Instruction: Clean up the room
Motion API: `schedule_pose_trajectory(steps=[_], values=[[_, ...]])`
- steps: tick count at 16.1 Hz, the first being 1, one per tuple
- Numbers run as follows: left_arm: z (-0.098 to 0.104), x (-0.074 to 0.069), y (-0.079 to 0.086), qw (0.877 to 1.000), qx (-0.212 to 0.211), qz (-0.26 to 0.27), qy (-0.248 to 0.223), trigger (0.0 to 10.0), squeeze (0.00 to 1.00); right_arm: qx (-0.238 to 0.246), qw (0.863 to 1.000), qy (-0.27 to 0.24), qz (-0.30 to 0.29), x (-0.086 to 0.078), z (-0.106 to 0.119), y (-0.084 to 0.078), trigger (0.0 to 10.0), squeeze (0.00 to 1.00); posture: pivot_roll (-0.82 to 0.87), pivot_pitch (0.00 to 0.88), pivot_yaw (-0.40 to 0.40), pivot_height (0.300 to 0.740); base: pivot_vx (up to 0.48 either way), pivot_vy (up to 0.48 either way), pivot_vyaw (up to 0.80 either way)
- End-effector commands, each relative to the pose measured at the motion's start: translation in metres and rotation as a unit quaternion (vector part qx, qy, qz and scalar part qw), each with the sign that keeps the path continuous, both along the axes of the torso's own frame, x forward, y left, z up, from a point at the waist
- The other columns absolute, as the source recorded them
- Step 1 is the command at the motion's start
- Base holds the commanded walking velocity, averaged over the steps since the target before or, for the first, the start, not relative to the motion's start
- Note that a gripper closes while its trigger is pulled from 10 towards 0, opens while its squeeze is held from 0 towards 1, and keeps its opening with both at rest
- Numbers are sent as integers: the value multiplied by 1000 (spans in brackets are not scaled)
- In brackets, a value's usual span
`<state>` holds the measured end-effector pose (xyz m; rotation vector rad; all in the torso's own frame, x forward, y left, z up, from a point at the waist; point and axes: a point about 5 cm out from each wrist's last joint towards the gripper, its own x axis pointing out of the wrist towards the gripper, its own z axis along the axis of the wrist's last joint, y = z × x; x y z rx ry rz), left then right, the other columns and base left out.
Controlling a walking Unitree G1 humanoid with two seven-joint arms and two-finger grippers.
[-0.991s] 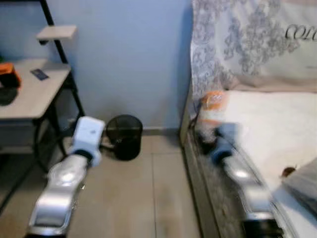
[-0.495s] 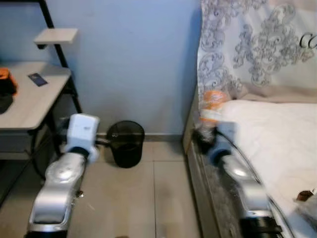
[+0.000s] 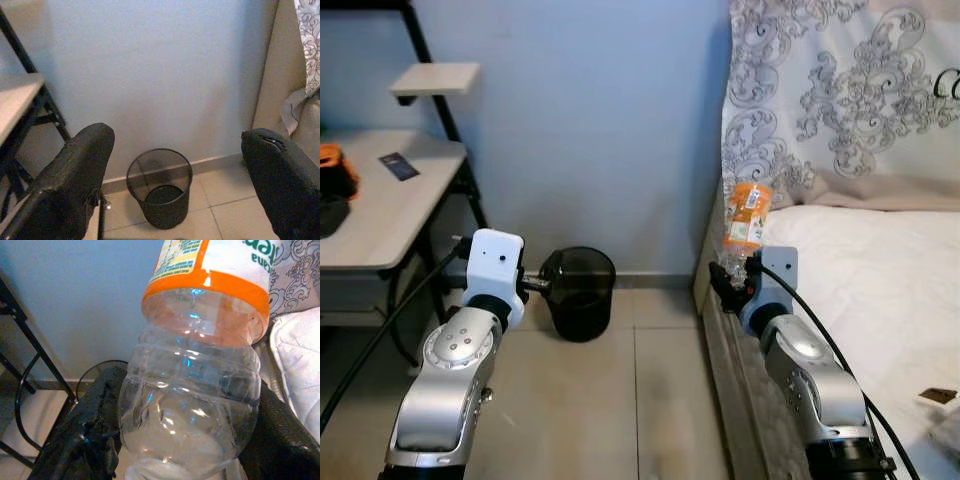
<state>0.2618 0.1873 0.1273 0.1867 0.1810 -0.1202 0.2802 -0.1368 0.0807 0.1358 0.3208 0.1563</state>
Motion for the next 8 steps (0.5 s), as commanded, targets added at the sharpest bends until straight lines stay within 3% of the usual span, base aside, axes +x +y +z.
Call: schedule_pose_trajectory(steps=[1, 4, 8], values=[[2, 0, -1, 1000, 4, -6, -1, 10000, 251, -1, 1000, -16, 10, 1, 7, 1, 10000, 0, -23, 0, -8, 740, 0, 0, 800], [1, -1, 0, 1000, 4, -7, 3, 10000, 259, 1, 1000, -16, 4, 1, 6, 0, 10000, 0, -22, 0, -10, 740, 172, 0, 800], [0, -1, 0, 1000, 8, -10, 8, 10000, 259, 3, 1000, -12, -4, 1, 5, -2, 10000, 0, -21, 0, -10, 740, 321, 0, 0]])
